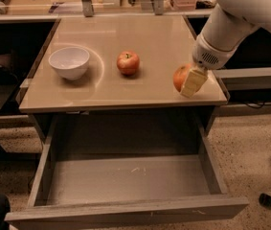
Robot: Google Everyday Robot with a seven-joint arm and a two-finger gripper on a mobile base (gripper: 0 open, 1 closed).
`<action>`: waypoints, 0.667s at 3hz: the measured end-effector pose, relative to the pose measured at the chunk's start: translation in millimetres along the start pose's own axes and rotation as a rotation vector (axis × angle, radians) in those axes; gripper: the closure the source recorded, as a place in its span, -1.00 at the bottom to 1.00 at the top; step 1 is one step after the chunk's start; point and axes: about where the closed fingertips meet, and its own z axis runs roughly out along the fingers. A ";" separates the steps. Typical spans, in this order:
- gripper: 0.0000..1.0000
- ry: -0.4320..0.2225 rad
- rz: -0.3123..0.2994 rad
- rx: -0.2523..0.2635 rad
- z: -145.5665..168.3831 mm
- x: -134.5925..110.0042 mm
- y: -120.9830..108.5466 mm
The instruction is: Place orange into top drawer
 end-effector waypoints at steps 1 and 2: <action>1.00 0.022 0.012 -0.024 -3.6 12.6 28.3; 1.00 0.025 0.054 -0.070 -6.3 25.0 81.0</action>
Offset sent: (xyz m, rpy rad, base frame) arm -0.1517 0.0250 -0.0402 0.0565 0.1604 -0.0750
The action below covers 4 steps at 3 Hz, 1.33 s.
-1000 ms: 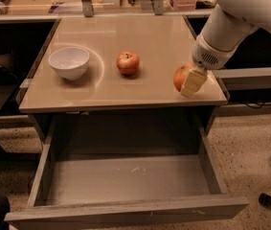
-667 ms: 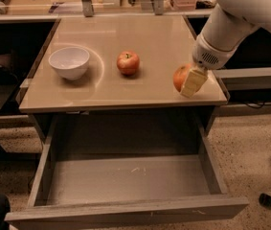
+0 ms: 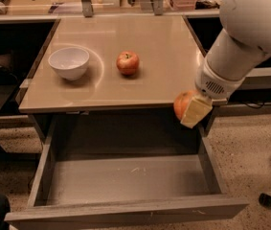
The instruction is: Place orange into top drawer
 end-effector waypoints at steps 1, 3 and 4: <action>1.00 -0.009 0.030 -0.099 21.6 10.5 50.3; 1.00 -0.004 0.030 -0.111 25.3 12.1 54.1; 1.00 -0.023 0.046 -0.180 63.9 14.8 69.2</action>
Offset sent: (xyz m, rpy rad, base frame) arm -0.0365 0.0143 -0.0255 0.0467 0.0725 -0.0029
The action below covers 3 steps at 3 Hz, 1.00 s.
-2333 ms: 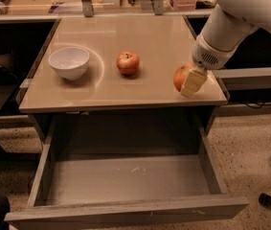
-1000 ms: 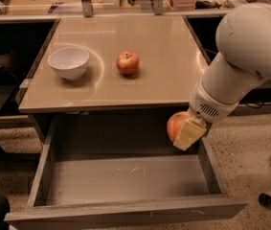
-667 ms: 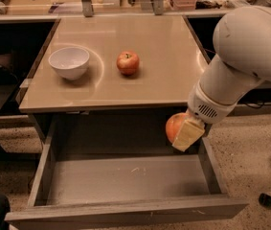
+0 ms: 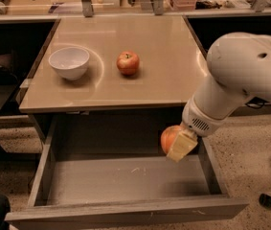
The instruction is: Place orange into top drawer
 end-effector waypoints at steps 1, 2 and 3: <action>1.00 -0.034 0.009 -0.064 40.0 -0.9 3.3; 1.00 -0.066 0.021 -0.135 74.0 -6.1 13.1; 1.00 -0.067 0.023 -0.138 75.8 -6.3 13.1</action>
Offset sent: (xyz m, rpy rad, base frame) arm -0.0054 0.0510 -0.1064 0.2008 0.1517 0.0157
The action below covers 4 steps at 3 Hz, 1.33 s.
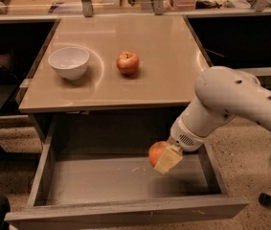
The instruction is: Place orange into top drawer
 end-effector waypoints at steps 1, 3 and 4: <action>1.00 -0.033 0.004 -0.021 10.3 -0.3 1.8; 1.00 -0.173 0.019 -0.031 57.2 -17.6 -17.0; 1.00 -0.205 0.034 -0.047 77.1 -20.5 -21.0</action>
Offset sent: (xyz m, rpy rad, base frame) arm 0.0318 0.0390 -0.0614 0.2308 -0.0741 -0.0569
